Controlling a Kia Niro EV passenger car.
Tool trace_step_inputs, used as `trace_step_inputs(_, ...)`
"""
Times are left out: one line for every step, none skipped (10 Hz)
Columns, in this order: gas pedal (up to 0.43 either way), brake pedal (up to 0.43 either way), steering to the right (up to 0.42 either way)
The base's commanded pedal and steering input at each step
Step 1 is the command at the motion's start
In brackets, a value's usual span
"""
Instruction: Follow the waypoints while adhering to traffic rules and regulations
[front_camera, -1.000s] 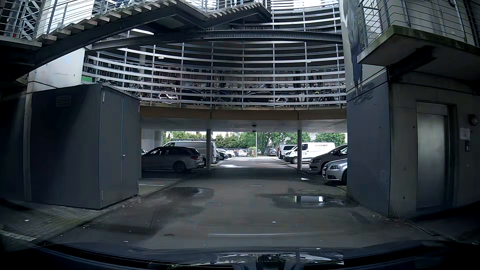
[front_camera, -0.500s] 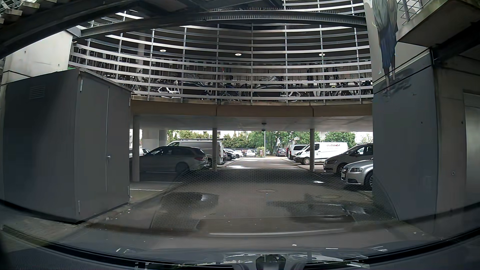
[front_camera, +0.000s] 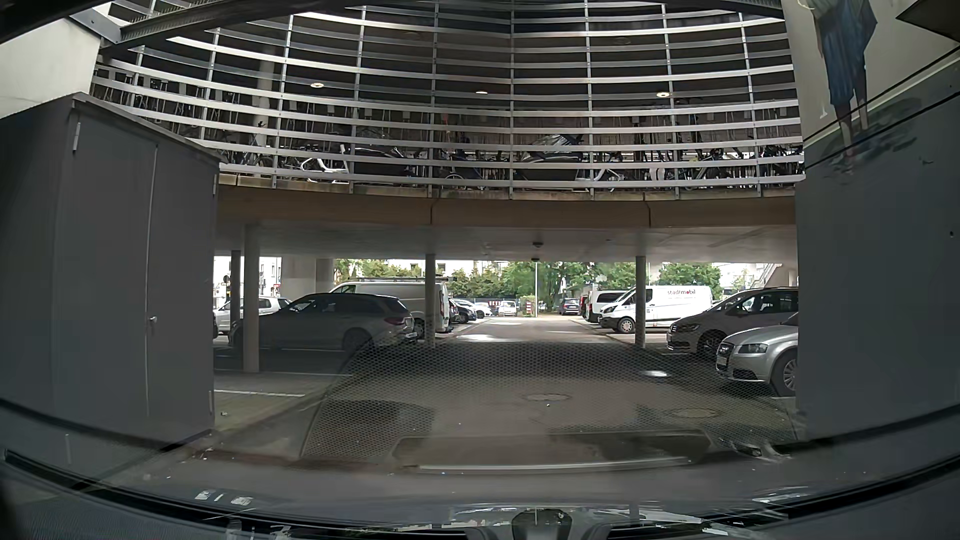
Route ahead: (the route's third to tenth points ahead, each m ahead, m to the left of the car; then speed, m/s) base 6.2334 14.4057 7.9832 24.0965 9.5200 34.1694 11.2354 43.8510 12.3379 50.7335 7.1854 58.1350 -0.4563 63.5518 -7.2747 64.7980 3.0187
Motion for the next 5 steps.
trace_step_inputs(0.028, 0.000, 0.015)
trace_step_inputs(0.028, 0.000, 0.015)
trace_step_inputs(0.028, 0.000, 0.016)
trace_step_inputs(0.028, 0.000, 0.016)
trace_step_inputs(0.028, 0.000, 0.015)
